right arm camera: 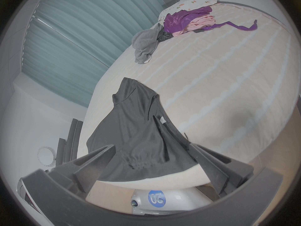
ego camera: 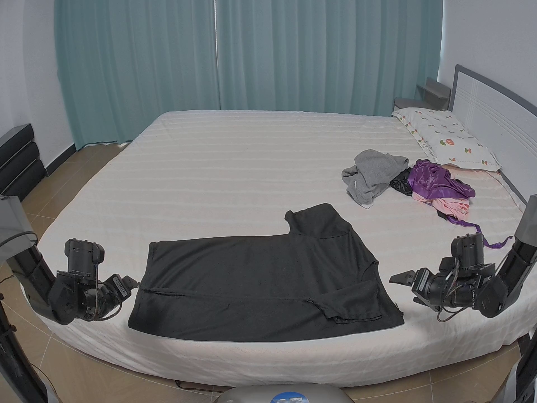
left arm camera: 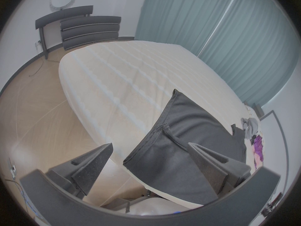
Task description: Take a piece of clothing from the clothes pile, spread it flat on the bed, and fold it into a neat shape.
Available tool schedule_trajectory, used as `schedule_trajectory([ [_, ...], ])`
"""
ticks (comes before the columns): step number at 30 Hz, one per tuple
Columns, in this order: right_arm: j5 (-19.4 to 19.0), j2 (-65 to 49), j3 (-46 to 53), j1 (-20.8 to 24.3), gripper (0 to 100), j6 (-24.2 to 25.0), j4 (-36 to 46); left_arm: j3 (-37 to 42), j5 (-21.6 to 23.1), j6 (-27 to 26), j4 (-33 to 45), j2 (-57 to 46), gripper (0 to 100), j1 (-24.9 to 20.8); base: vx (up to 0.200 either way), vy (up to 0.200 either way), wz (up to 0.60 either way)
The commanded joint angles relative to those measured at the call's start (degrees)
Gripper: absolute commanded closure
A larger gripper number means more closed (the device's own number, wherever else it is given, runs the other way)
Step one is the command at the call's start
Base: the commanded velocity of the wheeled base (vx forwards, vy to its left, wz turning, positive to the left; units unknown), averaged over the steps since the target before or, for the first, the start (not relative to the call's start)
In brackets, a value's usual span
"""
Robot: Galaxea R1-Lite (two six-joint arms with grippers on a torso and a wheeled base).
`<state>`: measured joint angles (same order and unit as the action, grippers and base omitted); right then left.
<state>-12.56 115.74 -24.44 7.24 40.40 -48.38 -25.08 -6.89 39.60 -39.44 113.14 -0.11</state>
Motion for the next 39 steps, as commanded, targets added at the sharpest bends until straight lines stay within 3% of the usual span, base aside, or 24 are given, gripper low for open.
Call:
schedule_trajectory([
  [1,0.2,-5.9,7.7,0.1,0,0.1,-5.1,5.9,0.5,3.3,0.1,-10.0,0,-0.2,0.000,0.000,0.00],
  [7,0.1,-5.3,11.8,0.8,0,2.8,-13.7,7.6,1.3,3.7,0.1,-10.8,0,-0.4,0.000,0.000,0.00],
  [13,0.1,-5.2,12.8,3.1,0,7.1,-14.7,7.7,3.9,7.3,-0.3,-8.6,0,-0.4,0.000,0.000,0.00],
  [16,0.2,-3.5,14.1,3.4,0,7.0,-14.8,7.9,5.7,8.4,0.0,-8.3,0,-0.4,0.000,0.000,0.00],
  [33,-0.1,-1.7,15.8,5.2,0,6.9,-14.9,9.0,6.0,11.4,-1.5,-4.6,0,-1.7,0.000,0.000,0.00],
  [39,-0.1,-1.7,16.4,5.2,0,6.8,-15.0,9.0,6.1,11.4,-1.5,-4.6,0,-1.9,0.200,0.000,0.00],
])
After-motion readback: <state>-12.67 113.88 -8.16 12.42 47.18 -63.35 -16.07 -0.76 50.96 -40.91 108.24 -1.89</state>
